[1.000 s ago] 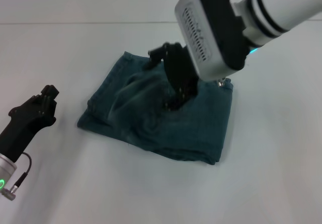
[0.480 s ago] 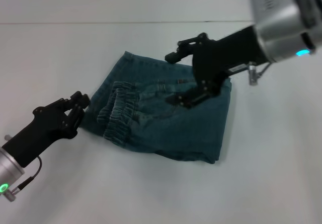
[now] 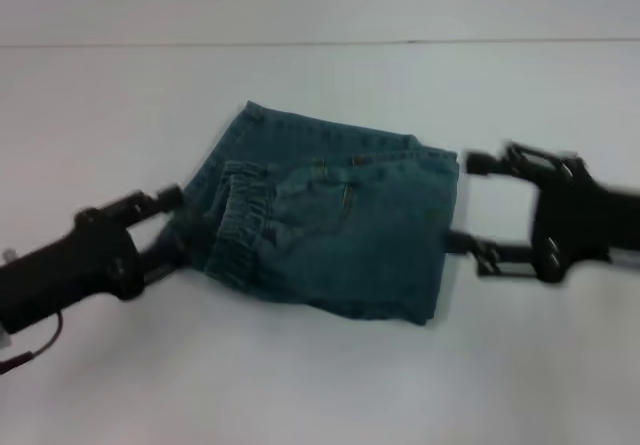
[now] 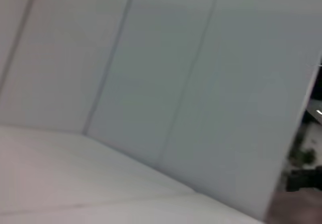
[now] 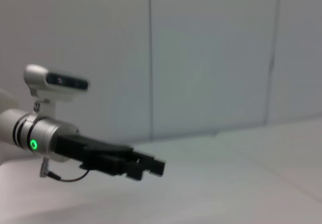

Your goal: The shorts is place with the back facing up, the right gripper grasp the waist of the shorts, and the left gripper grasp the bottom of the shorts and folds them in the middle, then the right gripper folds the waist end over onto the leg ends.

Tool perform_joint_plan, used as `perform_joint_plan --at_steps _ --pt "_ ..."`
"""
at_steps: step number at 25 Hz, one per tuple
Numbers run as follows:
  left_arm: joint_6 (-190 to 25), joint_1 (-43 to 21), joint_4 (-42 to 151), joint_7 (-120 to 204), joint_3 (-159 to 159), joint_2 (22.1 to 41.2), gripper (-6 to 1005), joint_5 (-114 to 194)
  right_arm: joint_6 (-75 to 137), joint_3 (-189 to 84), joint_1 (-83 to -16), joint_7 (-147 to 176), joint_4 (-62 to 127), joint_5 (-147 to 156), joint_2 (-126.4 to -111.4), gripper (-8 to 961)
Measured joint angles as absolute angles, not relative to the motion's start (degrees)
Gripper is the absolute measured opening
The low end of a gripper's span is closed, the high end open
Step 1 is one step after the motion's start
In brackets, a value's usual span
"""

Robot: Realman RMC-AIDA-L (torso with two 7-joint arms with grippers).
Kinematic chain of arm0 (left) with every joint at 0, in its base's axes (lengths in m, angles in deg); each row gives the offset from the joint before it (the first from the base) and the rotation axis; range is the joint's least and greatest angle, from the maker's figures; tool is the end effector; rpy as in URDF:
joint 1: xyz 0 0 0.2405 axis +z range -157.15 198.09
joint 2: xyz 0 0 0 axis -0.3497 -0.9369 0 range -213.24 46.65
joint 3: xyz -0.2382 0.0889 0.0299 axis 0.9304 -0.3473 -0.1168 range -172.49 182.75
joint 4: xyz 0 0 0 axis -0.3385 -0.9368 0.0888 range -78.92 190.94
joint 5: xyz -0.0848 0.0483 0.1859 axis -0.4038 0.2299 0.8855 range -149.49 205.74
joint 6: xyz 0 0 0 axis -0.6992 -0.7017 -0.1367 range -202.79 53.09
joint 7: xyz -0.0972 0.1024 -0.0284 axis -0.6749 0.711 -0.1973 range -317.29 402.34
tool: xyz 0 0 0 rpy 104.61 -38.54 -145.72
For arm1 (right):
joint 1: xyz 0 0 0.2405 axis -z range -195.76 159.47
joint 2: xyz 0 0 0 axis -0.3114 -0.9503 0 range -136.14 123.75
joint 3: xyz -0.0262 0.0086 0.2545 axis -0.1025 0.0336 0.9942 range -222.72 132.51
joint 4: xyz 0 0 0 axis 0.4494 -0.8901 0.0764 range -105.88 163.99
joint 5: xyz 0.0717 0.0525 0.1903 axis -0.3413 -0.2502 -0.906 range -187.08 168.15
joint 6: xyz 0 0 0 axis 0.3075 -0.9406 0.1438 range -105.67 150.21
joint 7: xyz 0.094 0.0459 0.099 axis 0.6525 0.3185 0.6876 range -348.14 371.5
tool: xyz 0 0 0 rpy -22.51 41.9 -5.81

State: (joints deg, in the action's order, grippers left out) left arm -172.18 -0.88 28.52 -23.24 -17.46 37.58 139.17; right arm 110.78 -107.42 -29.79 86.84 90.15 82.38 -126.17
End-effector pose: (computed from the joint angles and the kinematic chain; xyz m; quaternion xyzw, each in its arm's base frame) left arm -0.3031 0.2683 -0.0002 -0.8649 -0.2573 -0.3801 0.2031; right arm 0.2414 0.2852 0.0229 -0.9404 0.0870 0.2777 0.1758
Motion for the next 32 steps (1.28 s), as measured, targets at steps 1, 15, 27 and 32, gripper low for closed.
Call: perform_joint_plan --at_steps 1,15,27,32 --pt "-172.4 -1.8 28.4 -23.9 -17.5 37.11 494 141.1 110.9 -107.2 -28.5 83.2 86.9 80.6 -126.14 918" --pt "-174.1 -8.3 28.1 -24.0 -26.2 35.8 866 149.9 113.5 -101.4 -26.3 53.1 56.3 77.1 -125.79 920" --pt "-174.7 -7.1 27.6 -23.4 -26.3 36.43 862 149.8 114.1 -98.5 -27.1 51.9 53.7 76.8 -125.93 915" --pt "-174.7 -6.9 27.5 -22.9 -26.4 36.41 864 150.1 113.7 -99.0 -28.8 51.9 51.8 78.3 -125.82 916"
